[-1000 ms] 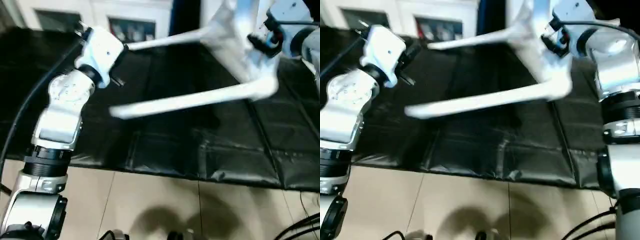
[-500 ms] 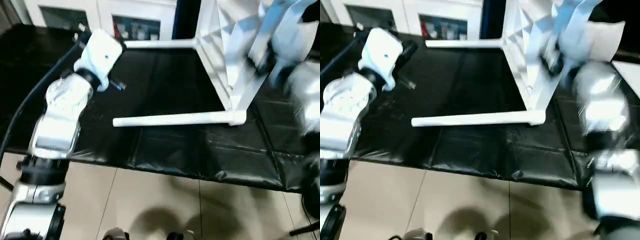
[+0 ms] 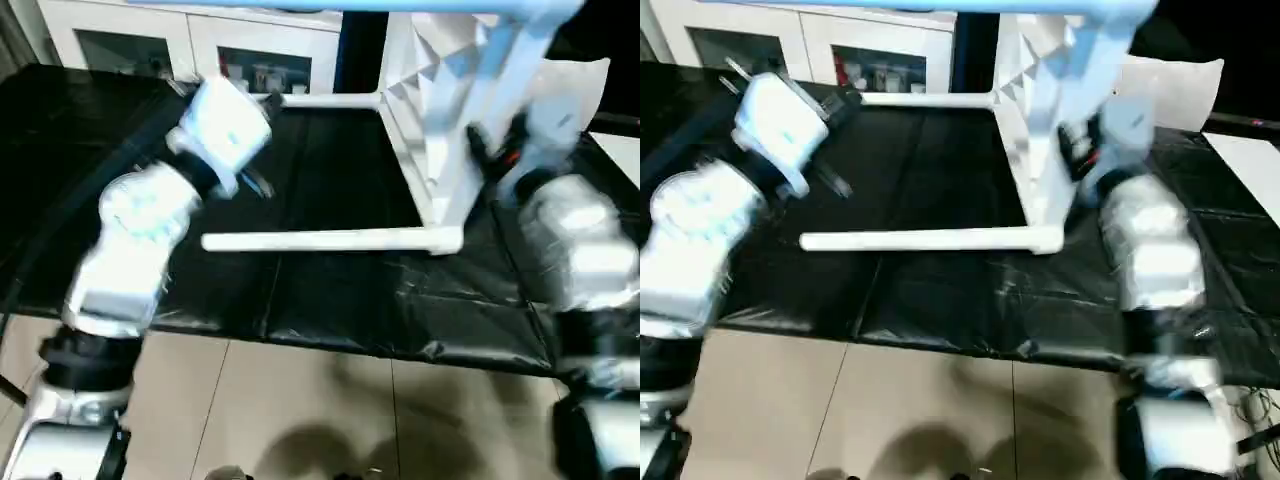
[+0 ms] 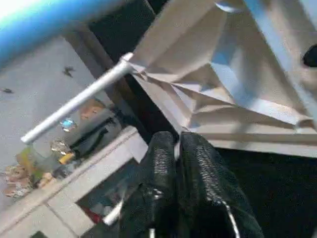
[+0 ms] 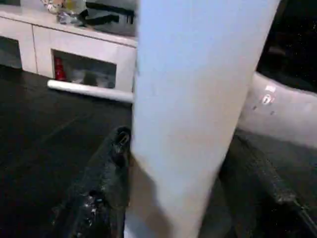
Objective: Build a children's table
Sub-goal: Flip table
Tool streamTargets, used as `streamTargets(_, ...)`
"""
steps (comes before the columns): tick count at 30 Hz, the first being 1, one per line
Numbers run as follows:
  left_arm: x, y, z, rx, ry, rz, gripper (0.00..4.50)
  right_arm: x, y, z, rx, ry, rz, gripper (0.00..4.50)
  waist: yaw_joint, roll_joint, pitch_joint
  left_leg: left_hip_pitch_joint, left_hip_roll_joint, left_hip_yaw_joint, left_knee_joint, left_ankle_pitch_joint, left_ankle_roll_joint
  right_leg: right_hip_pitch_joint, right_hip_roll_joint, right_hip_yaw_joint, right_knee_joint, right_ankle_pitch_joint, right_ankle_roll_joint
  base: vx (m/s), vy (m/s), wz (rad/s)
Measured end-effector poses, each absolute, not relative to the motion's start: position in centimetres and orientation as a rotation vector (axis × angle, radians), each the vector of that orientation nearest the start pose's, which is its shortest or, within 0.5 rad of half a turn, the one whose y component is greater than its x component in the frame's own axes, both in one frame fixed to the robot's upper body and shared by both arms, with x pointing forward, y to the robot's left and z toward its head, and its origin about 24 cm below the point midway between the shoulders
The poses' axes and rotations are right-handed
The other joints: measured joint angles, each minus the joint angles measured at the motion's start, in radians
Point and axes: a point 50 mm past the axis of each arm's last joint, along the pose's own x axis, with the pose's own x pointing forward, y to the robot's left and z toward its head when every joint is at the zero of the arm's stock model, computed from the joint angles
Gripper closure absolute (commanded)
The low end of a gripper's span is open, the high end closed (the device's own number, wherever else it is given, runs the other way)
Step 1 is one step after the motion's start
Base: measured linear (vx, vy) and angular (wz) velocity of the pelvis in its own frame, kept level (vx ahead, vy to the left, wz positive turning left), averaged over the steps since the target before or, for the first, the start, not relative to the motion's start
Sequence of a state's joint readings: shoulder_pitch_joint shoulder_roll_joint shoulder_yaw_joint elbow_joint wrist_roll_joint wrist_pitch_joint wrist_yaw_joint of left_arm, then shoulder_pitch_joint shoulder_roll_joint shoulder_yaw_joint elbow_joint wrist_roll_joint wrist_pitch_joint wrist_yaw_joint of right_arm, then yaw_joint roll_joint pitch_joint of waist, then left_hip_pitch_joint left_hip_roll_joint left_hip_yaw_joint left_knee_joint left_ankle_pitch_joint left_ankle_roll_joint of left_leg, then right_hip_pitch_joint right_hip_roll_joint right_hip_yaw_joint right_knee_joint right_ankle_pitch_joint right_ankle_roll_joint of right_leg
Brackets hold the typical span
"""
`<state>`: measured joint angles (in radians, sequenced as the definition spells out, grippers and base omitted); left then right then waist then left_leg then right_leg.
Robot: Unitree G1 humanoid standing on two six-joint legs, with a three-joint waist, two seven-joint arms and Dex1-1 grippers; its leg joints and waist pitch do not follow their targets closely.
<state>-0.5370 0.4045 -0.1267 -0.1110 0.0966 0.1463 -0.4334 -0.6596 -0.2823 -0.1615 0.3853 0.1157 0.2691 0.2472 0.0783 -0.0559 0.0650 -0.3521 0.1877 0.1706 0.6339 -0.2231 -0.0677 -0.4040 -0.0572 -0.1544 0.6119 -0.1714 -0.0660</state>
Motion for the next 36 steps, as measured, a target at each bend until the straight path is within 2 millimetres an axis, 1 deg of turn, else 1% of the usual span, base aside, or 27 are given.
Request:
streamTargets(2,31.3,12.9,18.7,0.612,-0.352,-0.556,3.92,36.8,-19.5,13.8,-0.05,-0.009,0.151,1.48,0.006,0.0,0.0,0.0,0.0,0.0,-0.001,0.0,0.0,-0.001,0.0,0.0,0.001,-0.001,-0.001,0.0,0.0,0.0)
streamTargets(4,31.3,12.6,17.8,0.612,-0.323,-0.567,3.7,37.1,-19.5,13.1,-0.022,0.0,0.137,1.15,0.008,0.0,0.0,0.0,0.0,0.001,-0.003,0.0,0.0,-0.002,0.0,0.0,0.002,-0.002,-0.003,0.0,0.0,0.0)
streamTargets(6,31.2,12.4,17.0,0.607,-0.303,-0.58,3.58,37.3,-19.6,12.5,-0.007,0.005,0.119,1.03,0.009,0.0,0.0,0.001,0.0,0.001,-0.005,0.001,-0.001,-0.002,0.0,0.0,0.002,-0.002,-0.003,0.0,0.0,0.0)
streamTargets(7,31.2,12.3,16.7,0.599,-0.294,-0.584,3.39,37.5,-19.7,12.3,-0.005,0.01,0.114,0.88,0.009,0.0,0.0,0.002,0.0,0.002,-0.005,0.001,-0.001,-0.002,0.0,0.0,0.002,-0.002,-0.003,0.0,0.0,0.0)
streamTargets(10,31.1,11.9,16.1,0.572,-0.28,-0.593,3.24,37.8,-19.7,11.7,-0.001,0.012,0.105,0.66,0.009,0.0,0.0,0.002,0.0,0.002,-0.006,0.002,-0.003,-0.002,0.0,0.0,0.003,-0.002,-0.004,0.0,0.0,0.0)
streamTargets(11,31.1,11.9,16.1,0.57,-0.28,-0.593,3.14,37.8,-19.7,11.6,-0.001,0.014,0.103,0.65,0.009,0.0,0.0,0.002,0.0,0.002,-0.006,0.002,-0.003,-0.002,0.0,0.0,0.003,-0.002,-0.004,0.0,0.0,0.0)
streamTargets(12,31.1,11.8,16.1,0.568,-0.279,-0.592,3.14,37.9,-19.7,11.4,0.001,0.019,0.099,0.65,0.009,0.0,0.0,0.002,0.0,0.002,-0.006,0.002,-0.003,-0.002,0.0,0.0,0.003,-0.002,-0.004,0.0,0.0,0.0)
streamTargets(13,31.1,11.9,16.0,0.567,-0.278,-0.591,3.02,38.0,-19.6,11.3,0.002,0.019,0.099,0.65,0.009,0.0,0.0,0.002,0.0,0.002,-0.006,0.002,-0.003,-0.002,0.0,0.0,0.003,-0.002,-0.004,0.0,0.0,0.0)
streamTargets(14,31.1,11.9,16.0,0.567,-0.276,-0.59,2.95,38.1,-19.6,11.2,0.003,0.019,0.099,0.88,0.008,0.0,0.0,0.002,0.0,0.002,-0.006,0.002,-0.003,-0.002,0.0,0.0,0.003,-0.002,-0.004,0.0,0.0,0.0)
streamTargets(15,31.0,12.0,16.0,0.565,-0.273,-0.587,2.87,38.2,-19.4,11.1,0.012,0.016,0.097,1.0,0.008,0.0,0.0,0.001,0.0,0.002,-0.006,0.002,-0.003,-0.002,0.0,0.0,0.003,-0.002,-0.004,0.0,0.0,0.0)
streamTargets(16,31.0,12.0,16.1,0.565,-0.275,-0.584,2.87,38.2,-19.3,11.0,0.02,0.015,0.096,1.0,0.008,0.0,0.0,0.002,0.001,0.002,-0.006,0.002,-0.003,-0.002,0.0,0.0,0.004,-0.002,-0.004,0.0,0.0,0.0)
streamTargets(17,31.0,12.1,16.3,0.567,-0.284,-0.581,2.86,38.2,-19.2,10.8,0.025,0.02,0.099,1.03,0.008,0.0,0.0,0.001,0.001,0.002,-0.006,0.002,-0.003,-0.002,0.0,0.0,0.004,-0.002,-0.004,0.0,0.0,0.0)
streamTargets(18,30.9,12.2,16.6,0.575,-0.301,-0.573,2.86,38.2,-18.9,10.4,0.032,0.03,0.104,1.16,0.009,0.0,0.0,0.001,0.001,0.002,-0.006,0.002,-0.003,-0.002,0.0,0.0,0.004,-0.002,-0.004,0.0,0.0,0.0)
streamTargets(19,31.0,12.4,16.9,0.594,-0.318,-0.562,2.86,38.2,-18.8,10.1,0.036,0.038,0.109,1.4,0.009,0.0,0.0,0.001,0.001,0.002,-0.006,0.002,-0.003,-0.002,0.0,0.0,0.003,-0.002,-0.004,0.0,0.0,0.0)
streamTargets(21,31.0,12.9,17.8,0.681,-0.369,-0.526,2.86,38.2,-18.8,9.7,0.039,0.052,0.11,1.5,0.009,0.0,0.0,0.002,0.001,0.002,-0.006,0.002,-0.003,-0.002,0.0,0.0,0.003,-0.002,-0.004,0.0,0.0,0.0)
streamTargets(22,31.1,13.2,18.3,0.718,-0.391,-0.511,2.86,38.2,-18.8,9.7,0.039,0.051,0.11,1.5,0.008,0.0,0.0,0.002,0.001,0.002,-0.006,0.002,-0.003,-0.002,0.0,0.0,0.003,-0.002,-0.004,0.0,0.0,0.0)
streamTargets(23,31.1,13.3,18.7,0.75,-0.412,-0.495,2.86,38.2,-18.8,9.7,0.038,0.05,0.111,1.74,0.008,0.0,0.0,0.002,0.001,0.002,-0.006,0.002,-0.003,-0.002,0.0,0.0,0.003,-0.002,-0.004,0.0,0.0,0.0)
streamTargets(26,31.2,13.6,20.4,0.866,-0.509,-0.429,2.86,38.3,-18.8,9.8,0.031,0.055,0.115,1.84,0.005,0.0,0.0,0.001,0.001,0.002,-0.006,0.002,-0.003,-0.002,0.0,0.0,0.004,-0.002,-0.004,0.0,0.0,0.0)
streamTargets(27,31.2,13.6,20.8,0.888,-0.538,-0.407,2.86,38.3,-18.8,9.8,0.023,0.057,0.115,2.03,0.005,0.0,0.0,0.001,0.001,0.002,-0.006,0.003,-0.004,-0.002,0.0,0.001,0.004,-0.002,-0.004,0.0,0.0,0.0)
streamTargets(29,31.1,13.7,21.3,0.946,-0.589,-0.361,2.86,38.4,-18.7,9.9,-0.005,0.059,0.113,2.17,0.003,0.001,0.0,0.001,0.001,0.002,-0.006,0.003,-0.004,-0.002,0.0,0.0,0.004,-0.001,-0.004,0.0,0.0,0.0)
streamTargets(31,31.1,14.2,22.0,1.01,-0.639,-0.297,2.86,38.4,-19.3,10.0,-0.044,0.068,0.096,2.25,0.005,0.001,0.001,0.001,0.001,0.002,-0.006,0.003,-0.004,-0.002,0.0,0.0,0.004,-0.001,-0.004,0.0,0.0,0.0)
streamTargets(34,31.4,15.0,23.7,1.027,-0.707,-0.195,2.86,38.4,-19.9,10.3,-0.084,0.079,0.094,2.4,0.005,0.001,0.001,0.0,0.0,0.002,-0.005,0.003,-0.004,-0.005,0.0,0.001,0.005,-0.001,-0.005,0.0,0.0,0.0)
streamTargets(35,31.3,15.3,24.3,1.014,-0.735,-0.17,2.68,38.4,-19.9,10.5,-0.094,0.079,0.099,2.45,0.005,0.001,0.001,-0.002,0.0,0.002,-0.005,0.003,-0.004,-0.006,0.0,0.001,0.005,-0.001,-0.005,0.0,0.0,0.0)
streamTargets(36,31.4,15.5,25.3,1.001,-0.77,-0.142,2.57,38.4,-20.1,10.9,-0.11,0.073,0.104,2.46,0.005,0.001,0.001,-0.006,0.0,0.002,-0.005,0.004,-0.004,-0.011,0.0,0.001,0.007,-0.001,-0.005,0.0,0.0,0.0)
